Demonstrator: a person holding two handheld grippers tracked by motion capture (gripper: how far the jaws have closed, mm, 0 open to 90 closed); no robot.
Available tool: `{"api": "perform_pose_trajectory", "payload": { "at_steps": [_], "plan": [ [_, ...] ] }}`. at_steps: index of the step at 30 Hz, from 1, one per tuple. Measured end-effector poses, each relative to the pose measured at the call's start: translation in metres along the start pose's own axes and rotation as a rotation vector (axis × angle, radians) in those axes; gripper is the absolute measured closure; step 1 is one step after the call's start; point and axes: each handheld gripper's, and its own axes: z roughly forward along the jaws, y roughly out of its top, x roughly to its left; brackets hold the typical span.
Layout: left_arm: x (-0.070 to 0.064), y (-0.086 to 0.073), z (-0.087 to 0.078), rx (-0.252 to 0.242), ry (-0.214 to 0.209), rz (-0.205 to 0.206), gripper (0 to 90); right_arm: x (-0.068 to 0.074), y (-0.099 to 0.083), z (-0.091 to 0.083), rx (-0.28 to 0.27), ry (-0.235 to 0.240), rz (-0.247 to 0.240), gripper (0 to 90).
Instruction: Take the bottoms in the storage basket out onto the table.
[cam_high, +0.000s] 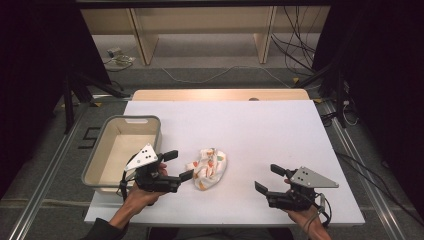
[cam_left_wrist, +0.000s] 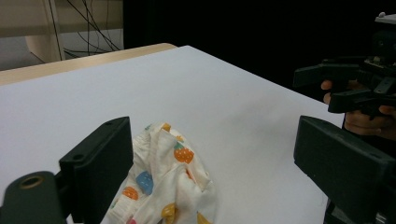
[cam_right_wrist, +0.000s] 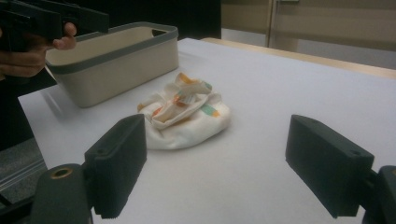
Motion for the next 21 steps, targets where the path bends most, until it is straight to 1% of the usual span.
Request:
{"api": "perform_pose_trajectory", "payload": {
  "at_steps": [11,17,21],
  "plan": [
    [0.0,-0.005,-0.001,0.031,0.016,-0.005,10.7,0.0,-0.001,0.001,0.009,-0.002,0.003,21.3],
    [0.0,-0.009,-0.004,0.028,0.022,-0.018,9.8,-0.001,-0.001,0.001,0.008,-0.003,0.005,21.3],
    [0.001,-0.012,-0.005,0.03,0.034,-0.014,8.5,-0.001,-0.001,0.001,0.005,-0.005,0.006,21.3]
  ]
}}
